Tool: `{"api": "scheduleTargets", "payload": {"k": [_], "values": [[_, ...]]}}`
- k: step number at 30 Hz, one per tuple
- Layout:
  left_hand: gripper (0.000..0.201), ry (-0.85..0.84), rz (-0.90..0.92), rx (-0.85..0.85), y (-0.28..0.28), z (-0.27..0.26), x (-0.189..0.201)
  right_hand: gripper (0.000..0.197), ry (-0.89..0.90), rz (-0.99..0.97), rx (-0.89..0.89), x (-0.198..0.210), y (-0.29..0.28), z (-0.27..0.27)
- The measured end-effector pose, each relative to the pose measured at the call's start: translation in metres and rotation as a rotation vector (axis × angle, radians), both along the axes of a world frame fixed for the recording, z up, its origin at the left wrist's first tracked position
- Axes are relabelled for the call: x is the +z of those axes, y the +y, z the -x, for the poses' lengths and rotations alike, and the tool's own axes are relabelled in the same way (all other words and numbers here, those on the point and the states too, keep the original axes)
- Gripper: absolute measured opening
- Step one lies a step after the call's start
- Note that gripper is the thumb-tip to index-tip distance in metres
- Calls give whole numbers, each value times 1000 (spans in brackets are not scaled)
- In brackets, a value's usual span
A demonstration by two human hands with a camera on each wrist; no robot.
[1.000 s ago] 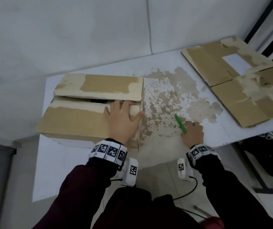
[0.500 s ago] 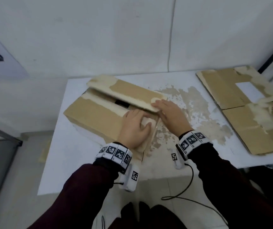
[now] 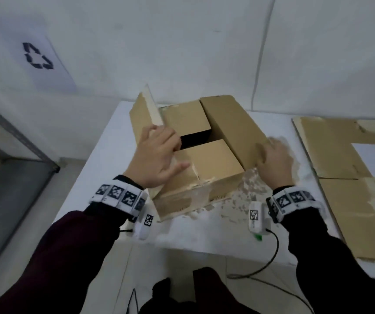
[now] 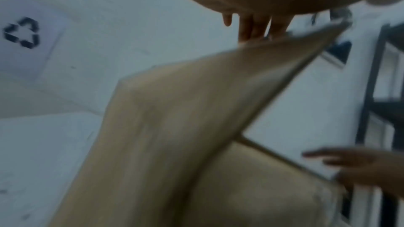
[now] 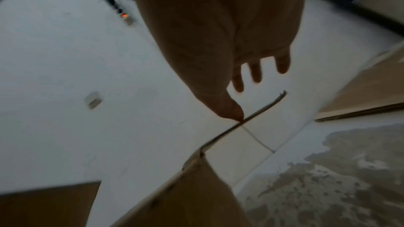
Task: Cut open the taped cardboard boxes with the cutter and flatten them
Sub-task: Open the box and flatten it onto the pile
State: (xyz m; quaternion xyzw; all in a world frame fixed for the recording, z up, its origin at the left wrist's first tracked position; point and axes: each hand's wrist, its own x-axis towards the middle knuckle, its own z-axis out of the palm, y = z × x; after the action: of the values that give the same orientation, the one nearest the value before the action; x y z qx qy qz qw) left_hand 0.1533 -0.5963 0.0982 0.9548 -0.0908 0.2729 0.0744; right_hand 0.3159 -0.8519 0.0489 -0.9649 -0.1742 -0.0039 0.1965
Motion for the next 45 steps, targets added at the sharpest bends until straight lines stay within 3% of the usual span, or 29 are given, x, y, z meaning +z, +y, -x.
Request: {"api": "scheduleTargets", "payload": {"k": [2, 4, 6, 10, 13, 16, 17, 20, 23, 25, 27, 29, 31, 33, 35, 38, 40, 42, 45], "values": [[53, -71, -24, 162, 5, 20, 18, 37, 79, -2, 138, -2, 15, 5], [48, -85, -4, 326, 12, 46, 31, 38, 345, 8, 188, 3, 26, 7], [50, -11, 95, 524, 20, 71, 34, 43, 477, 64, 234, 6, 30, 0], [59, 386, 151, 888, 28, 86, 4, 61, 293, 204, 370, 16, 45, -19], [70, 602, 415, 906, 13, 73, -33, 62, 255, 276, 569, 26, 79, -13], [63, 540, 972, 848, -2, 64, -57, 49, 352, 472, 608, 24, 105, -16], [59, 512, 1098, 837, -4, 62, -60, 44, 374, 399, 595, 26, 108, -18], [48, 487, 1239, 821, -4, 59, -59, 30, 353, -153, 555, 52, 98, -15], [45, 492, 1286, 782, 1, 61, -60, 40, 136, -222, 608, 100, 55, 11], [46, 501, 1270, 749, 4, 63, -60, 35, 151, -135, 642, 116, 18, 32], [48, 502, 1231, 723, 6, 65, -61, 7, 305, -67, 625, 111, -9, 50], [50, 513, 1181, 700, 7, 64, -59, 41, 356, 71, 627, 88, -20, 65], [52, 537, 1138, 686, 10, 63, -59, 71, 272, 198, 602, 56, -18, 71], [54, 565, 1099, 684, 13, 63, -59, 87, 141, 348, 557, 27, -9, 72], [57, 592, 1026, 690, 16, 64, -59, 89, 47, 429, 503, 6, -1, 70], [63, 660, 840, 718, 19, 62, -53, 71, -87, 374, 471, -13, 7, 70], [58, 697, 545, 750, 18, 57, -40, 67, -147, 312, 415, -22, 13, 72], [38, 635, 241, 730, 11, 45, -20, 66, -208, 224, 368, -31, 17, 71], [24, 688, 188, 598, -9, 8, 11, 60, -293, 147, 366, -37, 18, 70]]}}
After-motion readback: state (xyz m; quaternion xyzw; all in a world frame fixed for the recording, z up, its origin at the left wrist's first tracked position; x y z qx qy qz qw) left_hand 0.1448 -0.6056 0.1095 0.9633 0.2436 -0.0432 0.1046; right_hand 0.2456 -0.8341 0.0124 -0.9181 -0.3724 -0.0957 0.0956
